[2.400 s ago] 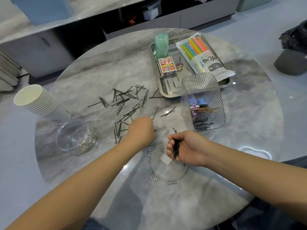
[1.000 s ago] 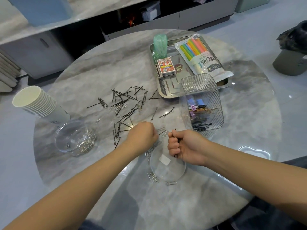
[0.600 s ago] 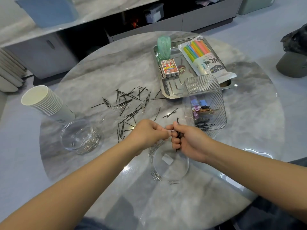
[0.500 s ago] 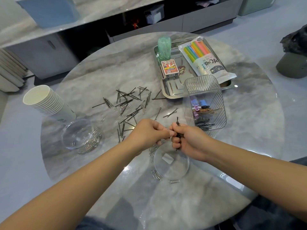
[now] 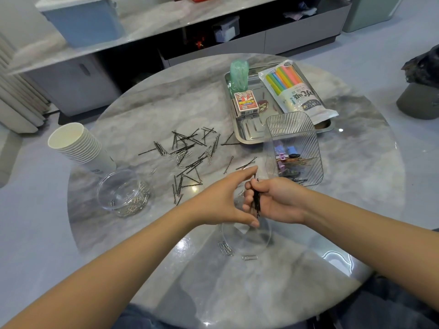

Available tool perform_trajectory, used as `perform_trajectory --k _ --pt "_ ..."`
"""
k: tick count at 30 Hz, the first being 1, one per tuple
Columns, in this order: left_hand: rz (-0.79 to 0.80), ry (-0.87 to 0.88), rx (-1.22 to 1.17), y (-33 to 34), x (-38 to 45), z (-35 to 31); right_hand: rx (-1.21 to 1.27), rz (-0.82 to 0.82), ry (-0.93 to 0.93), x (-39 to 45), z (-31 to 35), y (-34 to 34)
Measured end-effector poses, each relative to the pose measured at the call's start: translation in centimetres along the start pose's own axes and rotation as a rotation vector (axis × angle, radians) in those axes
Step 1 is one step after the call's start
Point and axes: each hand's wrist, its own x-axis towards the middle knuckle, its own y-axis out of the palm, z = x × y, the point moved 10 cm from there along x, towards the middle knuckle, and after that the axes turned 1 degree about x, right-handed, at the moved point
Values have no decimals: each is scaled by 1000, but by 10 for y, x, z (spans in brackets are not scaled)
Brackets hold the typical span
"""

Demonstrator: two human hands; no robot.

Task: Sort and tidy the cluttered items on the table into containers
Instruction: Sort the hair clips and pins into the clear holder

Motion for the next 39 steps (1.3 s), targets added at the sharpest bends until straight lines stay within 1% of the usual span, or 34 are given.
perform_trajectory --k 4,8,11,14,16,18,20,22,23,25,26,28,29,30,33,39 --pt "-62 32 -14 -3 0 -9 5 57 -3 -5 3 4" --pt "-141 54 -52 -8 0 -12 3 68 -1 -8 3 4" --pt "-115 60 -87 -3 2 -15 -8 81 -9 -9 4 3" --pt "-148 57 -154 -3 6 -14 17 93 -19 -11 5 3" --pt "-156 47 -186 -3 8 -14 48 79 -21 -14 7 1" --pt "-133 66 -150 -1 11 -18 18 37 -37 -18 11 -6" --pt "-114 86 -108 -2 13 -24 -157 -50 -82 -25 22 -17" --pt "-116 77 -97 -6 15 -25 -485 -147 -170 -37 45 -24" --pt "-115 66 -98 -8 17 -25 -750 -206 -240 -46 62 -25" --pt "-110 31 -90 -7 19 -20 -1419 -332 -372 -57 95 -22" --pt "-117 10 -78 -6 20 -17 -1706 -404 -400 -59 105 -22" --pt "-148 -34 -61 -3 22 -11 -1988 -504 -379 -58 113 -31" --pt "-156 -55 -61 0 23 -8 -2083 -524 -350 -54 111 -35" --pt "-161 -71 -69 3 24 -7 -2161 -536 -366 -51 110 -36" --pt "-178 -85 -85 7 27 -4 -2314 -529 -473 -44 105 -32" --pt "-238 -117 -83 -3 30 5 -2347 -552 -580 -55 106 -26"
